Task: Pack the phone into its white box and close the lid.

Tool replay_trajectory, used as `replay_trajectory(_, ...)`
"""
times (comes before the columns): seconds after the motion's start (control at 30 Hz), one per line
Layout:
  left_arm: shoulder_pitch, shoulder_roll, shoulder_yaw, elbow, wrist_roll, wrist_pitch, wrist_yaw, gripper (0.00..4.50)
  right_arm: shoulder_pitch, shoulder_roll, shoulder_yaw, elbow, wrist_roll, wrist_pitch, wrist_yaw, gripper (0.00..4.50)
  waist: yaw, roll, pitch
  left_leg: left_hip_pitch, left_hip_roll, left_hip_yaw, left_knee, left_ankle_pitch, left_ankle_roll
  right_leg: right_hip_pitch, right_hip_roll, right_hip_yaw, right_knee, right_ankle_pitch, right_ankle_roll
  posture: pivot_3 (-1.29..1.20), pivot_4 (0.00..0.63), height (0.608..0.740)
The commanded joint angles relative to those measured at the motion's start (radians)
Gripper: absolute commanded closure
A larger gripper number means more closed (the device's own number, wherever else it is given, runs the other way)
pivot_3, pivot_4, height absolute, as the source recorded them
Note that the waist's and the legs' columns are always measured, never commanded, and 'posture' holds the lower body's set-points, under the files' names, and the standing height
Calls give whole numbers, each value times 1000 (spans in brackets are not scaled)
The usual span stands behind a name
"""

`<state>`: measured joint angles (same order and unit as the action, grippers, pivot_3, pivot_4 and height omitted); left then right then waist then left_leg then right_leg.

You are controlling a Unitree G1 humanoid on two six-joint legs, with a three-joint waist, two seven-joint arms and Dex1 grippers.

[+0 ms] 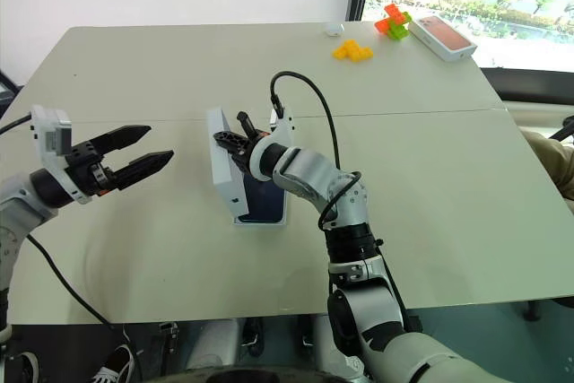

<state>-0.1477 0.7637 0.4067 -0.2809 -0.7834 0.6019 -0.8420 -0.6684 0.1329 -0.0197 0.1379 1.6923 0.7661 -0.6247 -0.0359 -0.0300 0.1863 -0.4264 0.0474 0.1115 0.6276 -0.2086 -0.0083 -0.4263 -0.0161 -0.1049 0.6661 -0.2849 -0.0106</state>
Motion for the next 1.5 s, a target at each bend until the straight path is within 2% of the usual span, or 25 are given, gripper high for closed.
replay_trajectory(0.03, 1, -3, 4, -20, 6, -18, 4, 0, -27, 127, -4, 20, -32, -56, -82, 4422, 1, 0, 0, 0, 0, 0, 0, 0, 0, 0, 0, 0, 0, 0, 0, 0, 150, 737)
replay_trajectory(0.47, -2, -13, -3, -13, 20, -19, 7, 0, 25, 133, 63, -15, -43, -131, -219, 4422, 13, 0, -2, 1, 0, 0, 0, 0, 0, 1, 0, 0, 0, 0, 0, 0, 150, 737)
replay_trajectory(0.8, -18, -31, -33, 0, 53, -44, 18, 0, 34, 116, 80, -12, -52, -165, -219, 4422, 23, 0, -2, 1, 0, 0, 1, 0, 0, 2, -1, 0, -1, 0, 0, 0, 150, 737)
replay_trajectory(1.07, -23, -33, -29, 19, 46, -34, 9, 0, -43, 142, 52, 15, -51, -243, -212, 4422, 23, 0, -3, 1, 0, 0, 1, 0, 0, 2, -1, 0, 0, 0, 0, 0, 150, 737)
replay_trajectory(1.3, -14, -34, -36, 17, 43, -25, 2, 0, -6, 137, 78, 20, -64, -249, -265, 4422, 23, 1, -4, 1, 0, 0, 1, 0, 0, 2, -1, 0, 0, 0, 0, 0, 150, 737)
replay_trajectory(1.5, -12, -45, -45, 38, 73, -44, 9, 0, 5, 115, 80, 15, -72, -235, -255, 4422, 23, 1, -9, 1, 0, 0, 1, 0, 0, 2, -1, 0, -1, 0, 1, 0, 150, 737)
